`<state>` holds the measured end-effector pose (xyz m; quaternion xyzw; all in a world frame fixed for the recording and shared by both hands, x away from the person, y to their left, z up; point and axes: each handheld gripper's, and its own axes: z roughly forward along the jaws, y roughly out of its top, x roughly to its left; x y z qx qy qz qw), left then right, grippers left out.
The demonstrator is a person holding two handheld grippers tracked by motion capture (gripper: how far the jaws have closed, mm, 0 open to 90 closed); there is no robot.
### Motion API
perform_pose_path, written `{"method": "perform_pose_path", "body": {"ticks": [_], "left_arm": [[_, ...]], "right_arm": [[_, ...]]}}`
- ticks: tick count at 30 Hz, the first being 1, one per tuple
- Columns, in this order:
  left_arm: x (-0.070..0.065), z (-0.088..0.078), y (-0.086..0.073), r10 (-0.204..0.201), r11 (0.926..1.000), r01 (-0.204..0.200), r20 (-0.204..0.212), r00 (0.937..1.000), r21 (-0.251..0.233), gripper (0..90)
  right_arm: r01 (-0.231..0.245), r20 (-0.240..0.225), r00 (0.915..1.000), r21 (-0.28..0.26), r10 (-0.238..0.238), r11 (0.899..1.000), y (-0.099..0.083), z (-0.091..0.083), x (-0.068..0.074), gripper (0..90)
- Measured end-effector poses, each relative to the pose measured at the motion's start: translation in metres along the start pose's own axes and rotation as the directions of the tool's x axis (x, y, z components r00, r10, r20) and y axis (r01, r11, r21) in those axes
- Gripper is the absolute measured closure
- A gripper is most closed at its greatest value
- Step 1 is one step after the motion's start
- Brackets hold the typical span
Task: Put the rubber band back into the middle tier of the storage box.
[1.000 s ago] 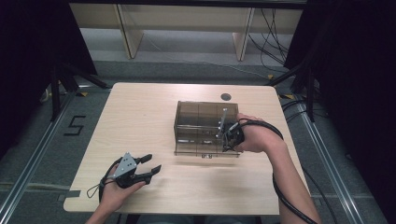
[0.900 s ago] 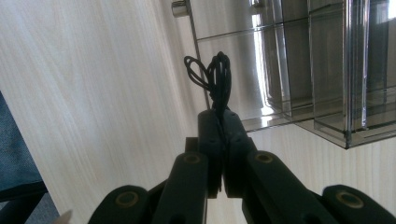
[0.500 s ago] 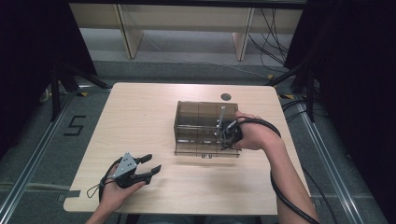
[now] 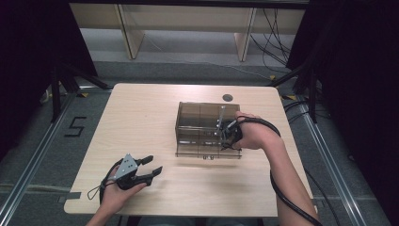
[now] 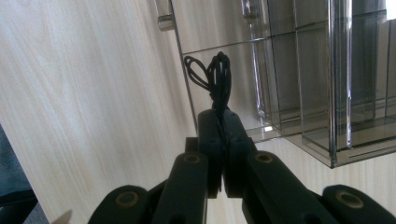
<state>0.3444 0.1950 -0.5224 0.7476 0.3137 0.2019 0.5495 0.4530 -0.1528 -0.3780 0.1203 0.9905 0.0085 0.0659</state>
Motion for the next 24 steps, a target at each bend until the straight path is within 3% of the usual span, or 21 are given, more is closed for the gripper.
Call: {"method": "perform_pose_path", "body": {"ticks": [7, 9, 11, 12, 13, 15, 18, 20, 22, 23, 24], "left_arm": [[0.0, 0.0, 0.0, 0.008, 1.0, -0.008, -0.004, 1.0, 0.005, 41.1], [0.0, 0.0, 0.0, 0.007, 1.0, -0.007, -0.004, 1.0, 0.005, 41.2], [0.0, 0.0, 0.0, 0.004, 1.0, -0.004, -0.004, 1.0, 0.004, 41.2], [0.0, 0.0, 0.0, 0.004, 1.0, -0.004, -0.004, 1.0, 0.005, 41.2], [0.0, 0.0, 0.0, 0.003, 1.0, -0.003, -0.005, 1.0, 0.005, 41.2], [0.0, 0.0, 0.0, 0.006, 1.0, -0.006, -0.004, 1.0, 0.005, 41.2], [0.0, 0.0, 0.0, 0.007, 1.0, -0.007, -0.005, 1.0, 0.005, 41.3], [0.0, 0.0, 0.0, 0.008, 1.0, -0.008, -0.005, 1.0, 0.005, 41.3], [0.0, 0.0, 0.0, 0.006, 1.0, -0.006, -0.004, 1.0, 0.005, 41.3], [0.0, 0.0, 0.0, 0.003, 1.0, -0.003, -0.005, 1.0, 0.005, 41.3], [0.0, 0.0, 0.0, 0.004, 1.0, -0.004, -0.004, 1.0, 0.005, 41.3]], "right_arm": [[-0.01, -0.004, 0.9999, 0.001, 0.01, 1.0, 0.002, 0.001, -0.001, 89.2], [0.013, -0.004, 0.9999, -0.003, -0.013, 1.0, 0.003, 0.003, -0.003, 89.2], [0.007, -0.006, 1.0, 0.003, -0.007, 1.0, 0.003, 0.003, -0.003, 89.2], [-0.022, -0.009, 0.9997, 0.013, 0.022, 1.0, 0.003, 0.002, -0.002, 89.2], [0.007, -0.007, 0.9999, 0.006, -0.007, 1.0, 0.004, 0.005, -0.004, 89.2], [0.007, -0.013, 0.9999, 0.004, -0.007, 1.0, 0.004, 0.006, -0.005, 89.2], [-0.027, -0.017, 0.9995, 0.018, 0.027, 0.999, 0.004, 0.006, -0.003, 89.2], [0.014, -0.014, 0.9998, 0.007, -0.014, 1.0, 0.004, 0.009, -0.006, 89.2], [-0.023, -0.028, 0.9993, 0.024, 0.024, 0.999, 0.004, 0.011, -0.005, 89.2], [-0.023, -0.028, 0.9993, 0.024, 0.024, 0.999, 0.004, 0.011, -0.005, 89.2], [0.008, -0.016, 0.9998, 0.012, -0.008, 1.0, 0.004, 0.013, -0.007, 89.2]]}}
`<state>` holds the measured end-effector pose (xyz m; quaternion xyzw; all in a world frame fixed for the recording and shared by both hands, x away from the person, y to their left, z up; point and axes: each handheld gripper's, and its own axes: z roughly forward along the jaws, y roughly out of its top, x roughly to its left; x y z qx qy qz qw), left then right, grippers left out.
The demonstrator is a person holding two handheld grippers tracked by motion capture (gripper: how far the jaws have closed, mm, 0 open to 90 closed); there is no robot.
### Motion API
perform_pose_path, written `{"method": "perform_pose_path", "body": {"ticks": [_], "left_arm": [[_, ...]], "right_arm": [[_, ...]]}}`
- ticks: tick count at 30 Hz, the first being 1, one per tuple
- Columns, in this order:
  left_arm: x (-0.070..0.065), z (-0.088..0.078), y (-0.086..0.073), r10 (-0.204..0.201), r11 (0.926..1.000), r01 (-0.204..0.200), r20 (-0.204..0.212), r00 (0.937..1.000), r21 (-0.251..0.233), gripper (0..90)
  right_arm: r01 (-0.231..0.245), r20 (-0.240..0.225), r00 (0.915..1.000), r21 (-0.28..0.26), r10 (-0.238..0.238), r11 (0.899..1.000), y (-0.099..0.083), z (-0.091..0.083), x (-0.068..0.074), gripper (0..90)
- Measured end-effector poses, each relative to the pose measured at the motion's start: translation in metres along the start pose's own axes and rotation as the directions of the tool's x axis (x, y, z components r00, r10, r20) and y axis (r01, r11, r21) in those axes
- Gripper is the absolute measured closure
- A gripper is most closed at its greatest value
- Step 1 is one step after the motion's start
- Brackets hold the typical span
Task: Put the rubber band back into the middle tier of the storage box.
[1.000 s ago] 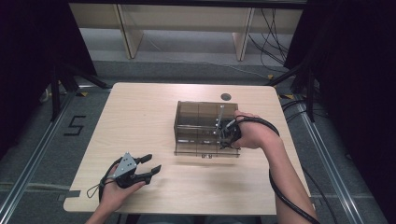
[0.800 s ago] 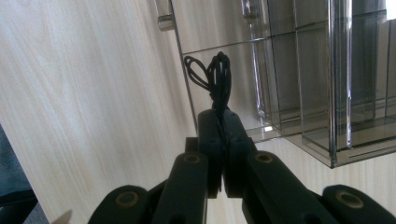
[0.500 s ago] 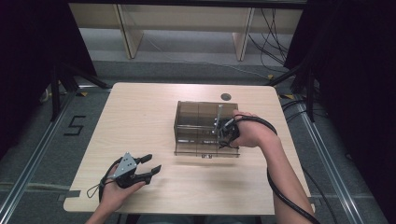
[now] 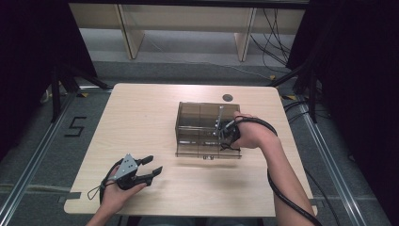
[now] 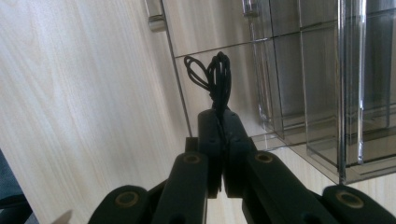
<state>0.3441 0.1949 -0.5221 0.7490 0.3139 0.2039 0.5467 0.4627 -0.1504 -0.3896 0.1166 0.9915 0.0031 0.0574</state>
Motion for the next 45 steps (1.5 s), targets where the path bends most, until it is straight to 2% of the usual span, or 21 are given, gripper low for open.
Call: {"method": "perform_pose_path", "body": {"ticks": [1, 6, 8, 10, 11, 15, 16, 26, 28, 29, 30, 33, 34, 35, 36, 37, 38, 40, 41, 43, 45], "left_arm": [[0.0, 0.0, 0.0, -0.001, 1.0, 0.001, 0.0, 1.0, -0.001, 41.3], [0.0, 0.0, 0.0, -0.001, 1.0, 0.001, 0.0, 1.0, -0.001, 41.3], [0.0, 0.0, 0.0, -0.003, 1.0, 0.003, 0.005, 1.0, -0.004, 41.3], [0.0, 0.0, 0.0, -0.004, 1.0, 0.004, 0.005, 1.0, -0.006, 41.2], [0.0, 0.0, 0.0, -0.002, 1.0, 0.002, 0.003, 1.0, -0.002, 41.2], [0.0, 0.0, 0.0, -0.003, 1.0, 0.003, 0.004, 1.0, -0.004, 41.2], [0.0, 0.0, 0.0, -0.003, 1.0, 0.003, 0.001, 1.0, -0.004, 41.2], [0.0, 0.0, 0.0, -0.001, 1.0, 0.001, 0.001, 1.0, -0.001, 41.3], [0.0, 0.0, 0.0, -0.001, 1.0, 0.001, 0.001, 1.0, -0.001, 41.3], [0.0, 0.0, 0.0, -0.001, 1.0, 0.001, 0.001, 1.0, -0.001, 41.3], [0.0, 0.0, 0.0, -0.001, 1.0, 0.001, 0.001, 1.0, -0.001, 41.3], [0.0, 0.0, 0.0, 0.0, 1.0, 0.0, 0.001, 1.0, -0.001, 41.3], [0.0, 0.0, 0.0, 0.0, 1.0, 0.0, 0.001, 1.0, -0.001, 41.3], [0.0, 0.0, 0.0, 0.0, 1.0, 0.0, 0.001, 1.0, -0.001, 41.3], [0.0, 0.0, 0.0, 0.0, 1.0, 0.0, 0.001, 1.0, -0.001, 41.3], [0.0, 0.0, 0.0, 0.0, 1.0, 0.0, 0.001, 1.0, -0.001, 41.3], [0.0, 0.0, 0.0, 0.0, 1.0, 0.0, 0.001, 1.0, -0.001, 41.3], [0.0, 0.0, 0.0, 0.0, 1.0, 0.0, 0.001, 1.0, -0.001, 41.3], [0.0, 0.0, 0.0, -0.001, 1.0, 0.001, 0.001, 1.0, -0.001, 41.3], [0.0, 0.0, 0.0, 0.001, 1.0, -0.001, 0.001, 1.0, -0.001, 41.3], [0.0, 0.0, 0.0, 0.001, 1.0, -0.001, 0.001, 1.0, -0.001, 41.3]], "right_arm": [[-0.024, -0.014, 0.9996, 0.0, 0.024, 1.0, 0.0, 0.001, 0.0, 89.2], [-0.028, -0.021, 0.9994, 0.02, 0.028, 0.999, 0.002, 0.005, 0.0, 89.2], [-0.004, -0.02, 0.9998, 0.007, 0.004, 1.0, 0.003, 0.009, -0.002, 89.2], [-0.006, -0.016, 0.9998, 0.009, 0.006, 1.0, 0.003, 0.01, -0.002, 89.2], [-0.034, -0.024, 0.9991, 0.021, 0.035, 0.999, 0.003, 0.009, -0.001, 89.1], [-0.019, -0.038, 0.9991, -0.013, 0.018, 1.0, 0.003, 0.015, -0.004, 89.1], [-0.047, -0.037, 0.9982, 0.013, 0.047, 0.999, 0.004, 0.012, -0.002, 89.1], [-0.015, -0.029, 0.9995, 0.017, 0.016, 1.0, 0.003, 0.02, -0.007, 89.1], [-0.036, -0.023, 0.9991, 0.019, 0.036, 0.999, 0.003, 0.021, -0.006, 89.1], [-0.057, -0.037, 0.9976, 0.025, 0.058, 0.998, 0.004, 0.021, -0.005, 89.1], [-0.039, -0.046, 0.9982, -0.002, 0.039, 0.999, 0.003, 0.025, -0.007, 89.1], [-0.008, -0.035, 0.9994, 0.016, 0.009, 1.0, 0.004, 0.025, -0.009, 89.1], [-0.032, -0.024, 0.9992, 0.018, 0.032, 0.999, 0.004, 0.025, -0.007, 89.1], [-0.051, -0.037, 0.998, 0.028, 0.052, 0.998, 0.005, 0.025, -0.007, 89.1], [-0.022, -0.032, 0.9992, 0.021, 0.023, 1.0, 0.005, 0.026, -0.009, 89.0], [-0.021, -0.033, 0.9992, 0.021, 0.022, 1.0, 0.005, 0.026, -0.01, 89.0], [-0.046, -0.047, 0.9978, 0.027, 0.047, 0.999, 0.005, 0.027, -0.009, 89.0], [-0.024, -0.048, 0.9985, 0.003, 0.024, 1.0, 0.005, 0.03, -0.011, 89.0], [-0.049, -0.05, 0.9975, 0.008, 0.049, 0.999, 0.005, 0.031, -0.01, 88.9], [-0.026, -0.039, 0.9989, 0.023, 0.027, 0.999, 0.006, 0.031, -0.011, 88.8], [-0.069, -0.057, 0.996, 0.008, 0.069, 0.998, 0.005, 0.033, -0.01, 88.4]]}}
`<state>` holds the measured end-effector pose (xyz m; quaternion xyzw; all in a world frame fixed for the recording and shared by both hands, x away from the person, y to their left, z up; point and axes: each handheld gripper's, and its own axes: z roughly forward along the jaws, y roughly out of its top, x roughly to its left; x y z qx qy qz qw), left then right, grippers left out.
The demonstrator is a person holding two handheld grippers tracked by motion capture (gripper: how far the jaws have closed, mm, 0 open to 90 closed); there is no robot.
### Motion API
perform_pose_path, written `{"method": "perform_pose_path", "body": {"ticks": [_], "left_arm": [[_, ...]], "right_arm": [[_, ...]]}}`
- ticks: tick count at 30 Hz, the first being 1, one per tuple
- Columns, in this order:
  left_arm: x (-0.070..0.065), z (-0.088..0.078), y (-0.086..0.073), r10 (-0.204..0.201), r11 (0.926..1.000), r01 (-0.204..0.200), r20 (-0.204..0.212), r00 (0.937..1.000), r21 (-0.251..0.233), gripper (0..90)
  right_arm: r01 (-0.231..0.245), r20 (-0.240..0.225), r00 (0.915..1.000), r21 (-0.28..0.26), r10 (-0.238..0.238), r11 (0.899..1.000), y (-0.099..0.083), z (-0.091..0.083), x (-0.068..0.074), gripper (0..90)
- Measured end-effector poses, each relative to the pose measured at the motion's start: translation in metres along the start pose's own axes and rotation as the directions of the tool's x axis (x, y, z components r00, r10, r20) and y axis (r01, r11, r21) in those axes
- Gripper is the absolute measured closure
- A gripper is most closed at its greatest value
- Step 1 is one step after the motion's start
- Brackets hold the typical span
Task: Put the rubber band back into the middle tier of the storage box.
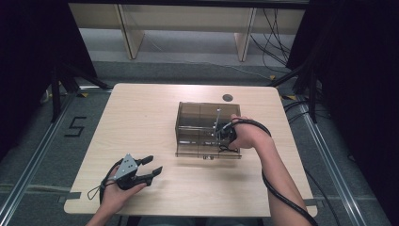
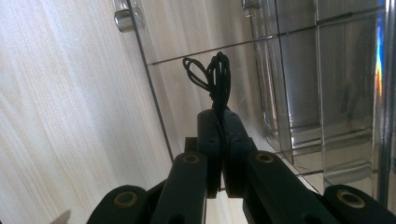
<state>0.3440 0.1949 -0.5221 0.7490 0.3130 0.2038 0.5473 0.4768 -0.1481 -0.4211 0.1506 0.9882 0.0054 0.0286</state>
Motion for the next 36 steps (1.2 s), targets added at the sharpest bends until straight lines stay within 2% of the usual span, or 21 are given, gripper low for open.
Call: {"method": "perform_pose_path", "body": {"ticks": [2, 3, 8, 10, 11, 13, 14, 15, 16, 17, 18, 19, 20, 21, 23, 28, 30, 33, 36], "left_arm": [[0.0, 0.0, 0.0, 0.002, 1.0, -0.002, 0.0, 1.0, 0.0, 41.3], [0.0, 0.0, 0.0, 0.002, 1.0, -0.002, 0.0, 1.0, 0.0, 41.3], [0.0, 0.0, 0.0, 0.003, 1.0, -0.003, 0.0, 1.0, 0.003, 41.3], [0.0, 0.0, 0.0, 0.003, 1.0, -0.003, -0.001, 1.0, 0.003, 41.3], [0.0, 0.001, 0.0, 0.002, 1.0, -0.002, 0.004, 1.0, -0.005, 41.3], [0.0, 0.001, 0.0, 0.002, 1.0, -0.002, 0.005, 1.0, -0.005, 41.4], [0.0, 0.001, 0.0, 0.001, 1.0, -0.001, 0.006, 1.0, -0.005, 41.3], [0.0, 0.001, 0.0, 0.002, 1.0, -0.002, 0.005, 1.0, -0.005, 41.4], [0.0, 0.001, 0.0, 0.001, 1.0, -0.001, 0.006, 1.0, -0.005, 41.4], [0.0, 0.0, 0.0, 0.003, 1.0, -0.003, -0.001, 1.0, 0.005, 41.4], [0.0, 0.0, 0.0, 0.003, 1.0, -0.003, -0.001, 1.0, 0.004, 41.4], [0.0, 0.001, 0.0, 0.001, 1.0, -0.001, 0.004, 1.0, -0.004, 41.4], [0.0, 0.001, 0.0, 0.0, 1.0, 0.0, 0.005, 1.0, -0.004, 41.4], [0.0, 0.001, 0.0, 0.002, 1.0, -0.002, 0.004, 1.0, -0.005, 41.4], [0.0, 0.001, 0.0, 0.001, 1.0, -0.001, 0.004, 1.0, -0.005, 41.4], [-0.001, 0.0, 0.0, 0.002, 1.0, -0.002, -0.003, 1.0, 0.005, 41.4], [0.0, 0.0, 0.0, 0.003, 1.0, -0.003, -0.003, 1.0, 0.005, 41.4], [0.0, 0.0, 0.0, 0.002, 1.0, -0.002, -0.003, 1.0, 0.005, 41.4], [0.0, 0.0, 0.0, 0.004, 1.0, -0.004, -0.003, 1.0, 0.005, 41.4]], "right_arm": [[0.033, 0.016, 0.9993, 0.025, -0.033, 0.999, 0.001, 0.0, -0.003, 87.6], [0.014, 0.01, 0.9999, 0.026, -0.014, 1.0, 0.0, 0.001, -0.002, 86.8], [0.021, 0.013, 0.9997, 0.026, -0.021, 0.999, -0.001, 0.002, -0.005, 83.4], [-0.004, 0.011, 0.9999, 0.032, 0.004, 0.999, -0.002, 0.0, -0.003, 82.4], [0.013, 0.015, 0.9998, 0.022, -0.013, 1.0, -0.002, 0.0, -0.004, 82.1], [0.017, 0.023, 0.9996, 0.018, -0.018, 1.0, -0.003, -0.002, -0.004, 81.2], [-0.003, 0.024, 0.9997, 0.022, 0.003, 1.0, -0.004, -0.003, -0.002, 80.5], [0.018, 0.022, 0.9996, 0.013, -0.019, 1.0, -0.005, -0.003, -0.004, 80.1], [0.011, 0.017, 0.9998, -0.015, -0.011, 1.0, -0.006, -0.002, -0.004, 79.8], [0.003, 0.022, 0.9998, -0.01, -0.003, 1.0, -0.006, -0.003, -0.003, 79.4], [0.018, 0.031, 0.9993, 0.004, -0.018, 1.0, -0.006, -0.006, -0.003, 78.8], [-0.002, 0.039, 0.9992, 0.0, 0.002, 1.0, -0.007, -0.007, -0.001, 78.3], [-0.001, 0.036, 0.9994, 0.009, 0.0, 1.0, -0.007, -0.009, -0.001, 77.8], [0.021, 0.048, 0.9986, 0.0, -0.021, 1.0, -0.008, -0.009, -0.001, 77.4], [0.0, 0.047, 0.9989, -0.007, 0.0, 1.0, -0.011, -0.012, 0.002, 76.6], [0.02, 0.051, 0.9985, -0.011, -0.019, 1.0, -0.014, -0.015, 0.004, 75.4], [-0.017, 0.049, 0.9987, -0.01, 0.018, 1.0, -0.016, -0.018, 0.006, 74.6], [0.004, 0.051, 0.9987, -0.02, -0.003, 1.0, -0.02, -0.02, 0.007, 73.0], [-0.015, 0.05, 0.9986, -0.016, 0.016, 1.0, -0.023, -0.023, 0.01, 71.5]]}}
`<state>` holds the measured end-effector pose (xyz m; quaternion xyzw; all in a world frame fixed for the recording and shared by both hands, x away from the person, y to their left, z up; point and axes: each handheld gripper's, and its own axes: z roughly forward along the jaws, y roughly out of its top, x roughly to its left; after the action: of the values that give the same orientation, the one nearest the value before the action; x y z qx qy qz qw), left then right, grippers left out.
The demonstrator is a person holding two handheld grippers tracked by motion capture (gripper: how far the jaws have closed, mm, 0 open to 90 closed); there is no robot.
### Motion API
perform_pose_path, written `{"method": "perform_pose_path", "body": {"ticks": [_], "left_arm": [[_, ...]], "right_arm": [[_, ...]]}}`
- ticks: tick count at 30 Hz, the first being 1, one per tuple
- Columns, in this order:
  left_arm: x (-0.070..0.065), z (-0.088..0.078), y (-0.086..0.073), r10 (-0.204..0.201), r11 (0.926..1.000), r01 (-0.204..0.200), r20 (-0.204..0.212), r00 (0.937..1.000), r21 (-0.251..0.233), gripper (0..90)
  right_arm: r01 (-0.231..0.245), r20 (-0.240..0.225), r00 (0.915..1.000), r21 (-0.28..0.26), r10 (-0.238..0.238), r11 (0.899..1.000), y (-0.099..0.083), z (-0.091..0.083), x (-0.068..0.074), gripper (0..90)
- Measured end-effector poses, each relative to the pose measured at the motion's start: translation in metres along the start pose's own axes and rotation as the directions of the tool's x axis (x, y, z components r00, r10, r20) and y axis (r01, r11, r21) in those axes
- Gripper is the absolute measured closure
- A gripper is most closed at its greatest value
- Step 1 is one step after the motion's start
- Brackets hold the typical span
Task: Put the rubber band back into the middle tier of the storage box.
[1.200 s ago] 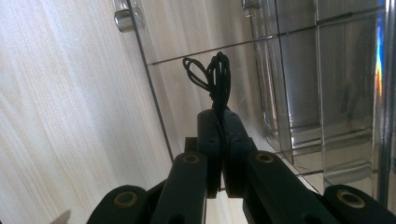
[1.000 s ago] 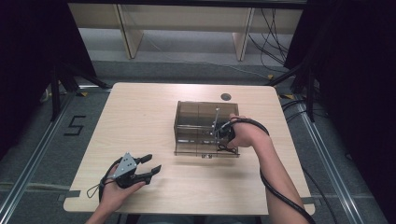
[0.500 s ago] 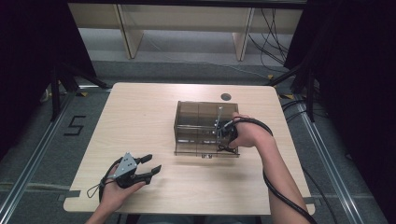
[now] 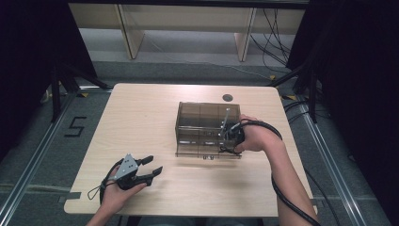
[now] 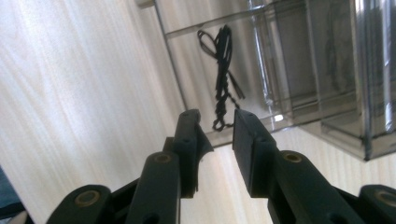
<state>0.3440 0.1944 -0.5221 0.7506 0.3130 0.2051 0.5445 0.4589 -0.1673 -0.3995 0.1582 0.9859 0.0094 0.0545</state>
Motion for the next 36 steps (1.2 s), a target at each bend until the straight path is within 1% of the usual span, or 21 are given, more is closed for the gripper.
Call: {"method": "perform_pose_path", "body": {"ticks": [2, 4, 8, 10, 11, 13, 14, 16, 17, 19, 22, 24, 25, 26, 27, 28, 29, 30, 31, 32, 36], "left_arm": [[0.0, 0.0, 0.0, 0.0, 1.0, 0.0, 0.0, 1.0, 0.0, 41.4], [0.0, 0.0, 0.0, -0.001, 1.0, 0.001, -0.001, 1.0, 0.0, 41.4], [0.0, 0.001, 0.0, -0.001, 1.0, 0.001, 0.006, 1.0, -0.009, 41.4], [0.0, 0.0, 0.0, 0.0, 1.0, 0.0, -0.001, 1.0, 0.001, 41.4], [0.0, 0.0, 0.0, -0.002, 1.0, 0.002, 0.0, 1.0, 0.0, 41.4], [0.0, 0.0, 0.0, 0.0, 1.0, 0.0, -0.001, 1.0, 0.0, 41.4], [0.0, 0.0, 0.0, 0.0, 1.0, 0.0, -0.001, 1.0, 0.001, 41.4], [0.0, 0.0, 0.0, -0.001, 1.0, 0.001, -0.001, 1.0, 0.001, 41.4], [0.0, 0.0, 0.0, -0.001, 1.0, 0.001, -0.001, 1.0, 0.0, 41.4], [0.0, 0.0, 0.0, 0.0, 1.0, 0.0, -0.002, 1.0, 0.001, 41.4], [0.0, 0.0, 0.0, -0.001, 1.0, 0.001, -0.002, 1.0, 0.0, 41.4], [0.0, 0.0, 0.0, 0.0, 1.0, 0.0, -0.002, 1.0, 0.0, 41.4], [0.0, 0.0, 0.0, 0.0, 1.0, 0.0, -0.002, 1.0, 0.0, 41.4], [0.0, 0.0, 0.0, 0.0, 1.0, 0.0, -0.002, 1.0, 0.0, 41.4], [0.0, 0.0, 0.0, -0.001, 1.0, 0.001, -0.002, 1.0, 0.0, 41.4], [0.0, 0.0, 0.0, 0.0, 1.0, 0.0, -0.002, 1.0, 0.0, 41.4], [0.0, 0.0, 0.0, 0.0, 1.0, 0.0, -0.002, 1.0, 0.0, 41.4], [0.0, 0.0, 0.0, -0.001, 1.0, 0.001, -0.002, 1.0, -0.001, 41.4], [0.0, 0.0, 0.0, 0.0, 1.0, 0.0, -0.002, 1.0, -0.001, 41.4], [0.0, 0.0, 0.0, 0.0, 1.0, 0.0, -0.002, 1.0, -0.001, 41.4], [0.0, 0.0, 0.0, -0.001, 1.0, 0.001, -0.002, 1.0, 0.0, 41.4]], "right_arm": [[-0.015, -0.006, 0.9999, -0.004, 0.015, 1.0, -0.003, -0.001, 0.002, 71.9], [0.003, -0.004, 1.0, -0.008, -0.003, 1.0, -0.005, -0.002, 0.002, 72.0], [-0.01, -0.008, 0.9999, -0.001, 0.01, 1.0, -0.011, -0.005, 0.006, 71.9], [-0.01, -0.011, 0.9999, -0.003, 0.01, 1.0, -0.015, -0.004, 0.008, 71.7], [-0.035, -0.011, 0.9993, 0.0, 0.035, 0.999, -0.018, -0.004, 0.011, 71.6], [-0.024, -0.014, 0.9996, 0.0, 0.024, 1.0, -0.023, -0.002, 0.012, 71.4], [-0.05, -0.019, 0.9986, 0.006, 0.05, 0.999, -0.026, -0.001, 0.015, 71.3], [-0.034, -0.017, 0.9993, 0.005, 0.034, 0.999, -0.032, 0.001, 0.016, 71.2], [-0.052, -0.028, 0.9982, 0.006, 0.052, 0.999, -0.037, 0.003, 0.018, 71.0], [-0.047, -0.029, 0.9985, 0.003, 0.047, 0.999, -0.039, 0.004, 0.019, 71.0], [-0.069, -0.034, 0.997, 0.021, 0.07, 0.997, -0.047, 0.006, 0.024, 70.7], [-0.067, -0.042, 0.9968, 0.015, 0.068, 0.998, -0.053, 0.01, 0.028, 70.3], [-0.067, -0.042, 0.9968, 0.015, 0.068, 0.998, -0.053, 0.01, 0.028, 70.3], [-0.085, -0.04, 0.9955, 0.027, 0.086, 0.996, -0.055, 0.01, 0.031, 70.2], [-0.075, -0.046, 0.996, 0.021, 0.076, 0.997, -0.058, 0.012, 0.031, 70.2], [-0.096, -0.044, 0.9943, 0.029, 0.097, 0.995, -0.059, 0.012, 0.035, 70.2], [-0.072, -0.049, 0.9962, 0.021, 0.072, 0.997, -0.061, 0.013, 0.033, 70.1], [-0.098, -0.047, 0.9939, 0.036, 0.099, 0.995, -0.062, 0.014, 0.037, 70.0], [-0.08, -0.05, 0.9955, 0.028, 0.081, 0.996, -0.065, 0.016, 0.037, 69.8], [-0.095, -0.051, 0.994, 0.037, 0.097, 0.995, -0.066, 0.016, 0.039, 69.7], [-0.099, -0.059, 0.9931, 0.045, 0.101, 0.994, -0.073, 0.022, 0.043, 69.4]]}}
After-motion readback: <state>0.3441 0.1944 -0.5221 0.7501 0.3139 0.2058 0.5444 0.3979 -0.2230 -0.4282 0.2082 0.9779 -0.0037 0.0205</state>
